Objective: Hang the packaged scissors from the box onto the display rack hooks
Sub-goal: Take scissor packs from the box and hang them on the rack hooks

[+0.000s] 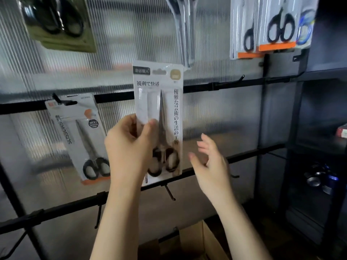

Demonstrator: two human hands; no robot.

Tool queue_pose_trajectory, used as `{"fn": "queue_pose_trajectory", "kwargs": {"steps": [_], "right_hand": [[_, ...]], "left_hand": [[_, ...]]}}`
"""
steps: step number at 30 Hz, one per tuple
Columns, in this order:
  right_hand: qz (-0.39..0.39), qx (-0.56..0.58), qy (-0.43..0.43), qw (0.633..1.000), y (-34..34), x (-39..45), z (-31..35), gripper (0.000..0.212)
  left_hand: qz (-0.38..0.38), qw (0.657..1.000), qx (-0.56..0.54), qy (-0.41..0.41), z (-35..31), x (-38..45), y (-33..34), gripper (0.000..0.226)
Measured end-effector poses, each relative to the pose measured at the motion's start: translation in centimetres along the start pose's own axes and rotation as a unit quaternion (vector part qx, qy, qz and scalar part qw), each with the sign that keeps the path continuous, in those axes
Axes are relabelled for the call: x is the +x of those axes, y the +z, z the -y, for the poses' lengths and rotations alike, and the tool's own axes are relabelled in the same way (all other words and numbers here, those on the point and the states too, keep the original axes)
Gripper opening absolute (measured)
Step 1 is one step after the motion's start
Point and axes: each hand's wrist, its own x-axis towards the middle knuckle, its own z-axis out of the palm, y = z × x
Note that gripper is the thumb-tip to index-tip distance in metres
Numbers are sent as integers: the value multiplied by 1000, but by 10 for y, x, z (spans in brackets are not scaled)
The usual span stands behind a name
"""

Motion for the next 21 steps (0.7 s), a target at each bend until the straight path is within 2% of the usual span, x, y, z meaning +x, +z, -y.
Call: {"fn": "queue_pose_trajectory", "kwargs": {"steps": [6, 16, 21], "right_hand": [[4, -12, 24, 1000, 15, -2, -7, 50], [-8, -19, 59, 998, 16, -3, -8, 48], [31, -29, 92, 995, 13, -4, -15, 47]], "left_hand": [[12, 998, 22, -51, 12, 1, -2, 32], [25, 998, -17, -47, 9, 9, 3, 26], [40, 997, -6, -67, 16, 8, 4, 19]]}}
